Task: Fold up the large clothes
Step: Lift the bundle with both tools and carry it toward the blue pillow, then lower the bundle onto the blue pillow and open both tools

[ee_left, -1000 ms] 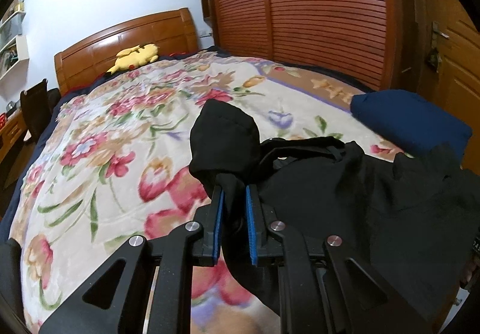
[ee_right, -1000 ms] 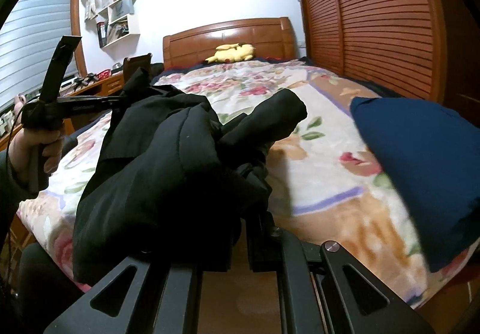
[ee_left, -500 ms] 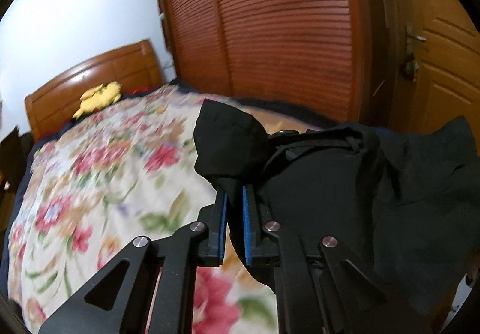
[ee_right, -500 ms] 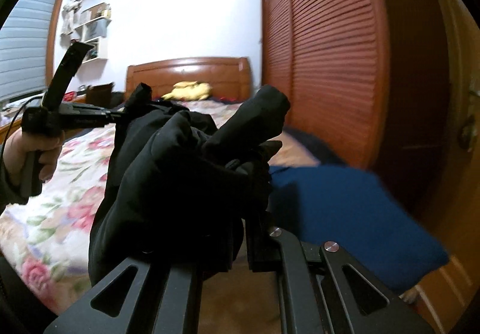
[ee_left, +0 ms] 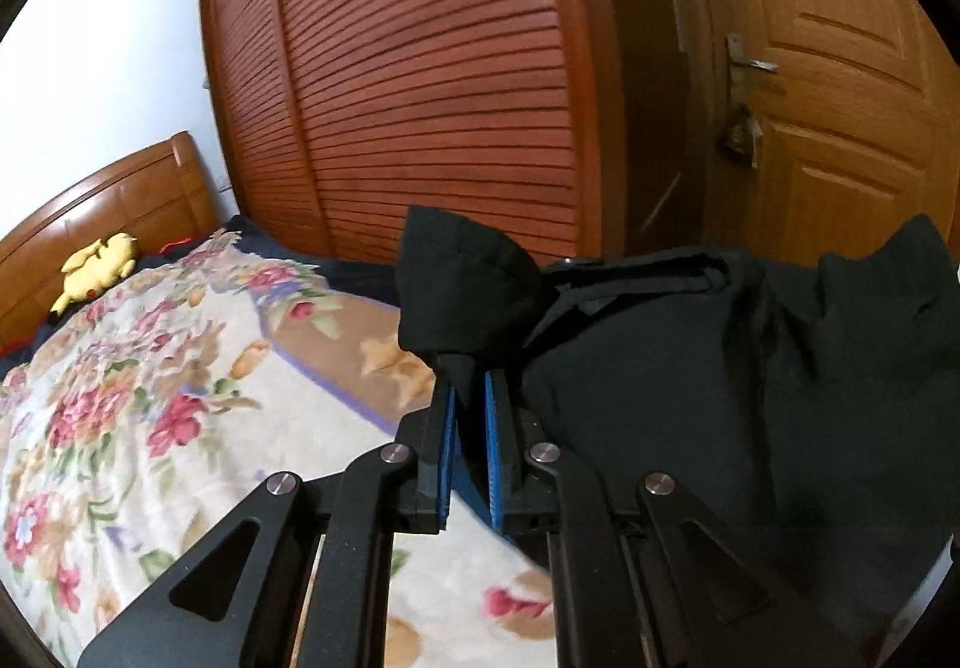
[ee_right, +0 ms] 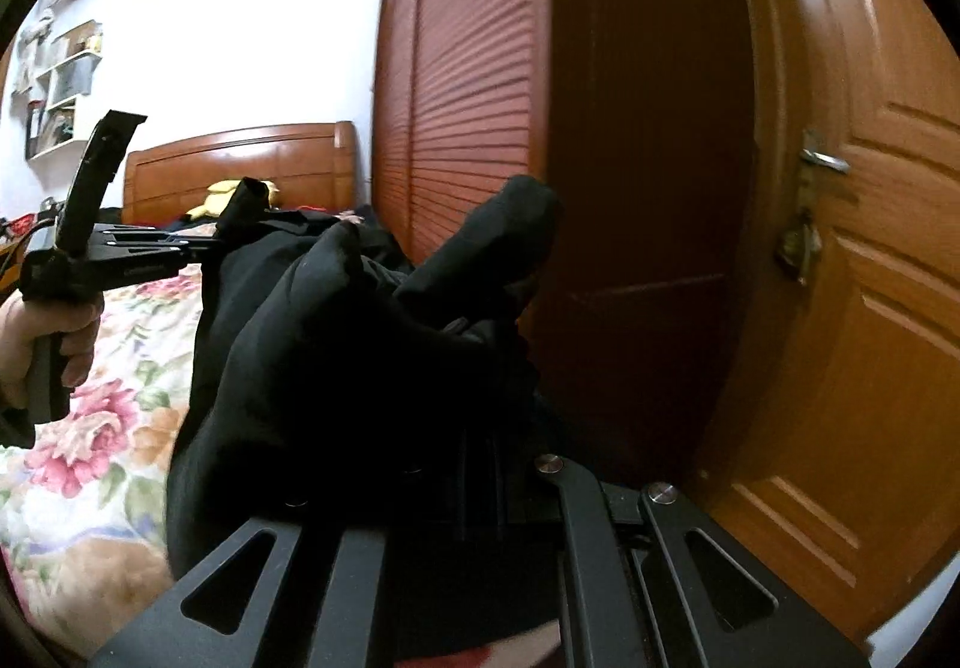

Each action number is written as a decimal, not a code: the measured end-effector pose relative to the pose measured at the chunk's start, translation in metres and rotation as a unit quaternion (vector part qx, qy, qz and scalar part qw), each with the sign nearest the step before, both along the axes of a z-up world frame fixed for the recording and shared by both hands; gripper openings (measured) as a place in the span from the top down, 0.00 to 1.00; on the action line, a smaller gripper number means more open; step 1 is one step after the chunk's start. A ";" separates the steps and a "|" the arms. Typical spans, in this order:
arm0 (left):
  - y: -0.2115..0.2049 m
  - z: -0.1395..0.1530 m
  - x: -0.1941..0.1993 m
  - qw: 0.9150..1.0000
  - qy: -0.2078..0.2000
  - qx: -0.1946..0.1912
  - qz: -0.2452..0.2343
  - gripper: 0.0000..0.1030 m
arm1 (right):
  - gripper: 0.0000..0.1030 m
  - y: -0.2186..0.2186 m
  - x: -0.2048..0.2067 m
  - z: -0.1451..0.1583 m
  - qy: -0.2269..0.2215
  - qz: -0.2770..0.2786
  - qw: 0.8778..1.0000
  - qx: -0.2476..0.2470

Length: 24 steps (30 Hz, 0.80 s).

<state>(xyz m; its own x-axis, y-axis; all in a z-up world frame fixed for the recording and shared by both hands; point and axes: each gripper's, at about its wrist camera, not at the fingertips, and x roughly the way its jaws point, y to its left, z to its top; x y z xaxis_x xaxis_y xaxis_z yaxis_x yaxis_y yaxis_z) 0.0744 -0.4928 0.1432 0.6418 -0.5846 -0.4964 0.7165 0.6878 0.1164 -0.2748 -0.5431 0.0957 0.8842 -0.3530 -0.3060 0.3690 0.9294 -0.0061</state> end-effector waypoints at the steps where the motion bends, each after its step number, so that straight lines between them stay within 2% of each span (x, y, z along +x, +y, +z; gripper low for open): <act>1: -0.006 -0.005 -0.001 1.000 0.005 0.003 -0.003 0.90 | 0.94 0.001 -0.005 -0.002 0.003 -0.004 1.000 0.004; 5: -0.015 -0.021 -0.004 1.000 -0.005 -0.001 0.010 0.90 | 0.94 0.009 -0.017 -0.013 0.018 -0.024 0.999 0.019; 8: -0.022 -0.035 0.000 0.999 0.009 0.028 0.017 0.90 | 0.94 0.012 -0.021 -0.023 0.034 -0.035 0.998 0.033; 11: -0.015 -0.043 -0.001 0.999 0.024 0.026 0.009 0.73 | 0.93 0.015 -0.022 -0.020 0.044 -0.045 0.997 0.039; 13: -0.014 -0.044 -0.006 0.999 0.027 0.022 0.000 0.58 | 0.91 0.017 -0.024 -0.017 0.045 -0.052 0.997 0.047; 15: -0.009 -0.046 -0.014 0.999 0.033 0.021 -0.009 0.57 | 0.78 0.023 -0.031 -0.011 0.046 -0.063 0.996 0.048; 16: -0.006 -0.048 -0.017 0.999 0.042 0.021 -0.014 0.52 | 0.75 0.028 -0.034 -0.007 0.045 -0.070 0.995 0.045; 17: -0.001 -0.050 -0.020 0.998 0.051 0.019 -0.020 0.45 | 0.66 0.033 -0.039 -0.001 0.042 -0.076 0.995 0.040; 18: 0.004 -0.051 -0.024 0.998 0.054 0.016 -0.026 0.28 | 0.57 0.037 -0.044 0.004 0.036 -0.080 0.996 0.035; 19: 0.011 -0.052 -0.028 0.998 0.052 0.009 -0.030 0.19 | 0.55 0.044 -0.049 0.012 0.027 -0.084 0.996 0.027; 24: 0.042 -0.057 -0.045 0.998 0.061 -0.012 -0.032 0.18 | 0.53 0.089 -0.074 0.053 -0.005 -0.075 0.997 -0.012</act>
